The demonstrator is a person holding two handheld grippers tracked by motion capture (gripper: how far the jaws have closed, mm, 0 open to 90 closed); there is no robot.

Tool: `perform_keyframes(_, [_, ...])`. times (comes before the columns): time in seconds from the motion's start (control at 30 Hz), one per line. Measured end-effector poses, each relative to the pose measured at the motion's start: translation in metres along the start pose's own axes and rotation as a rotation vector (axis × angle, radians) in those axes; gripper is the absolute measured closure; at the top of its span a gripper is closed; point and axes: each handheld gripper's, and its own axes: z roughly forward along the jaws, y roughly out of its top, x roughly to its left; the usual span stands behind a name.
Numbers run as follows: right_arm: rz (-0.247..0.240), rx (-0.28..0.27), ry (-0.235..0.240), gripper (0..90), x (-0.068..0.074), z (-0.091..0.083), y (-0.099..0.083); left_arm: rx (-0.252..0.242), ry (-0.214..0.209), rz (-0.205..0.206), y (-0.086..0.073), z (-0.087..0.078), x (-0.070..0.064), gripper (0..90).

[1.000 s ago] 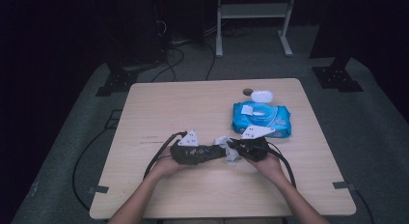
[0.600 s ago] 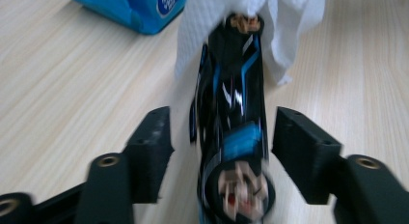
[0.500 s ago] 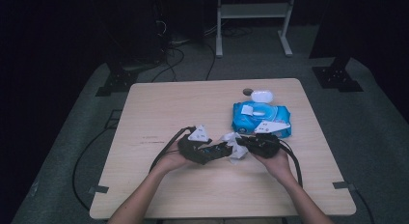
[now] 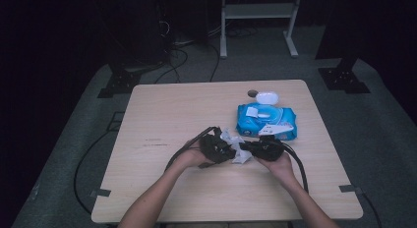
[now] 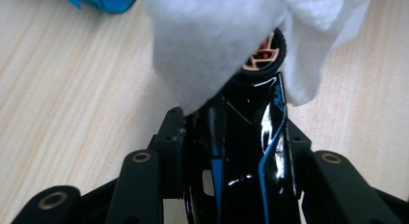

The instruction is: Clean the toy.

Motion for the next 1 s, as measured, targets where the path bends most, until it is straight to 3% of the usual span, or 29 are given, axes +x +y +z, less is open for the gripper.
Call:
perform_keyframes(0.2, [-0.007,-0.034,0.012,85.5,0.004,-0.003,0.004,-0.089,-0.015,0.011,-0.008,-0.008,-0.002,56.7])
perform_keyframes(0.37, [-0.057,-0.104,0.032,85.5,0.019,-0.015,0.015,-0.267,-0.017,0.004,-0.022,-0.029,-0.011,56.7])
perform_keyframes(0.53, [-0.103,-0.147,0.053,85.5,0.032,-0.021,0.023,-0.370,-0.023,0.015,-0.034,-0.041,-0.017,56.7])
perform_keyframes(0.57, [-0.105,-0.146,0.056,85.5,0.032,-0.021,0.023,-0.399,-0.036,-0.009,-0.037,-0.042,-0.018,56.7])
perform_keyframes(0.67, [-0.098,-0.135,0.049,85.5,0.030,-0.020,0.019,-0.436,-0.049,-0.028,-0.044,-0.042,-0.019,56.8])
perform_keyframes(0.87, [-0.073,-0.108,0.047,85.6,0.027,-0.015,0.014,-0.442,-0.052,-0.037,-0.050,-0.041,-0.018,56.9])
perform_keyframes(0.93, [-0.063,-0.134,0.076,85.7,0.030,-0.016,0.017,-0.431,-0.041,-0.026,-0.049,-0.039,-0.020,56.8])
perform_keyframes(1.0, [-0.081,-0.156,0.088,85.7,0.036,-0.017,0.023,-0.452,-0.053,-0.036,-0.049,-0.038,-0.020,56.8])
